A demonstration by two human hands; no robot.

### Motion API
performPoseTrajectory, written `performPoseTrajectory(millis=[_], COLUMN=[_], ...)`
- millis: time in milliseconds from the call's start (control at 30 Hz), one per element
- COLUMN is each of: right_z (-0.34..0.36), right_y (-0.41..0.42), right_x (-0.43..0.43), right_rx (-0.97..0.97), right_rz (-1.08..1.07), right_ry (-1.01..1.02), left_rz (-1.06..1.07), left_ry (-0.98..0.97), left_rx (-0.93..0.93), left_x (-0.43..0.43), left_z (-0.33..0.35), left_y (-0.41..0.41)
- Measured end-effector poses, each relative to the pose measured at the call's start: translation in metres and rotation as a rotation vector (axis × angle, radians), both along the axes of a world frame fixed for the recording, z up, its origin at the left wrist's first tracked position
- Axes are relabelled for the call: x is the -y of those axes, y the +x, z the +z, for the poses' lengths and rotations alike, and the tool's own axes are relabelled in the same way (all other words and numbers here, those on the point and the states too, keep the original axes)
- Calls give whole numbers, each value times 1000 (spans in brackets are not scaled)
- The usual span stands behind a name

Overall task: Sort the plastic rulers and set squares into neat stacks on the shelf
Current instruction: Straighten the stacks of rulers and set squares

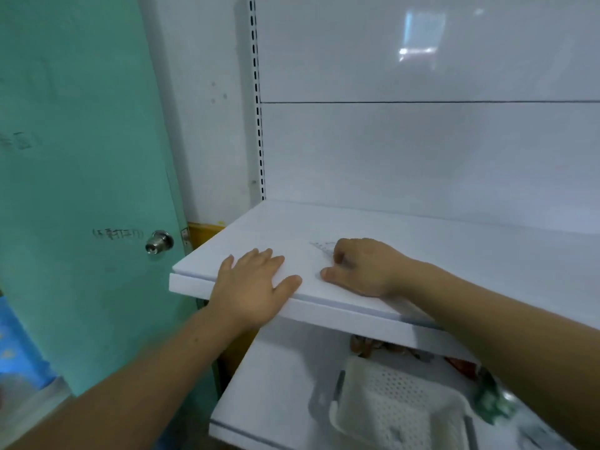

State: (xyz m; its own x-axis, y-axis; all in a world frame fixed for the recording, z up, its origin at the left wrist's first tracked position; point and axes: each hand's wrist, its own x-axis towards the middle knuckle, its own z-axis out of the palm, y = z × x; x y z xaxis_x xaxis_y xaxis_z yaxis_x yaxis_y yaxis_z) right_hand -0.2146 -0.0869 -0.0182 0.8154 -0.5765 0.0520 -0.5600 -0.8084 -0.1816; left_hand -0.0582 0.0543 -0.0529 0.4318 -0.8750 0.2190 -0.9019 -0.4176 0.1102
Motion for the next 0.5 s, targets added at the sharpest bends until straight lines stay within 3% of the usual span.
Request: performPoseTrajectory(millis=[267, 500], right_z=[-14, -16], right_y=[-53, -90], right_x=[-62, -88], right_rx=[90, 104], right_rz=[-88, -180], right_ry=[-37, -197], left_rz=[-152, -277], left_ry=[43, 66], left_rx=[23, 27], left_x=[-13, -8], left_z=[-2, 1], left_y=[-7, -35])
